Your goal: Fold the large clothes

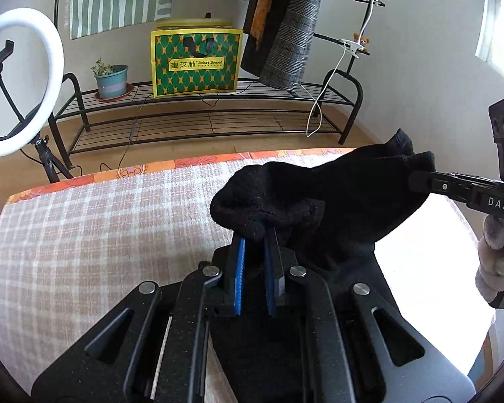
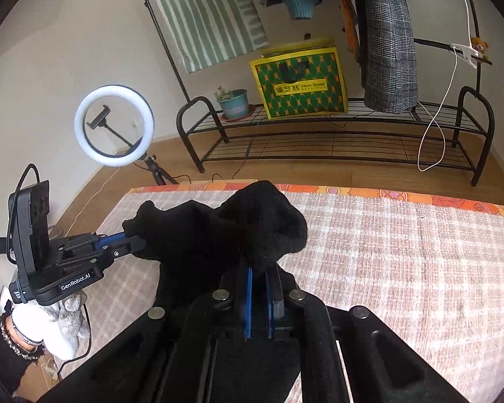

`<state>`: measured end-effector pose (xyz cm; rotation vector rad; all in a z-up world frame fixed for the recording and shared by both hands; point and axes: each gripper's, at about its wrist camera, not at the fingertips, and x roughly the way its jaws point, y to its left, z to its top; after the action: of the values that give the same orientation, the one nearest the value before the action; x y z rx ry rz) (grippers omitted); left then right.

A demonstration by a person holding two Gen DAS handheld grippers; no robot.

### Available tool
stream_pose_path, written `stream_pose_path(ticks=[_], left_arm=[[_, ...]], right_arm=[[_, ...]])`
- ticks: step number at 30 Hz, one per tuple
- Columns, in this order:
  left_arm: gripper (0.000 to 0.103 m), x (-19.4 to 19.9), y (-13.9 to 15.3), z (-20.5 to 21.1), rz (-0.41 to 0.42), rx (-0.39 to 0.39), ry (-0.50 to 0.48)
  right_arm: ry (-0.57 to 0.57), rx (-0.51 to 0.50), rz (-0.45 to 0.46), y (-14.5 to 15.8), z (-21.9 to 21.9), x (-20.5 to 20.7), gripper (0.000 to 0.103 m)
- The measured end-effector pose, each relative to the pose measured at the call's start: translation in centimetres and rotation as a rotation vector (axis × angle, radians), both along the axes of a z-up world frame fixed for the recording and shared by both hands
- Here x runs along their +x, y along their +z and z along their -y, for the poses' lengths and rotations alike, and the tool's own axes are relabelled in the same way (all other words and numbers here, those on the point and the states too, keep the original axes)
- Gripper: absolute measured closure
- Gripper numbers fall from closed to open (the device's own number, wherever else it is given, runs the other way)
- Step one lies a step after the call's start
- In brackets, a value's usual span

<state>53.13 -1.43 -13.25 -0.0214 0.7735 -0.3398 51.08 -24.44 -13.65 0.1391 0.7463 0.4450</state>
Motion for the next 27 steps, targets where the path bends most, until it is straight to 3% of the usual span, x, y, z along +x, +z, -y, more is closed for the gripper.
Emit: stream_pose_path(ticks=[5,10,19,27], left_arm=[[0.095,-6.4,1.1,0.5,0.035,0.026,-0.026],[0.095,-12.8,0.8,0.0,0.041,0.016,-0.034],[0.095,-22.5,-3.3,-0.7,-0.008,0.033,-0.043],[0.095,-27.1,-6.0,-0.9,0.005,0.126,-0.047]], right_arm=[[0.035,-0.044,0.02,1.1,-0.8,-6.1,0.1],[0.062,-0.075,0.016,0.2,-1.6,-12.8,0.1],[0.069,-0.182,-0.01,-5.3,-3.4,-23.4,0.1],[0.027,-0.275,0.0,-9.5,-3.1,-27.3,0.1]])
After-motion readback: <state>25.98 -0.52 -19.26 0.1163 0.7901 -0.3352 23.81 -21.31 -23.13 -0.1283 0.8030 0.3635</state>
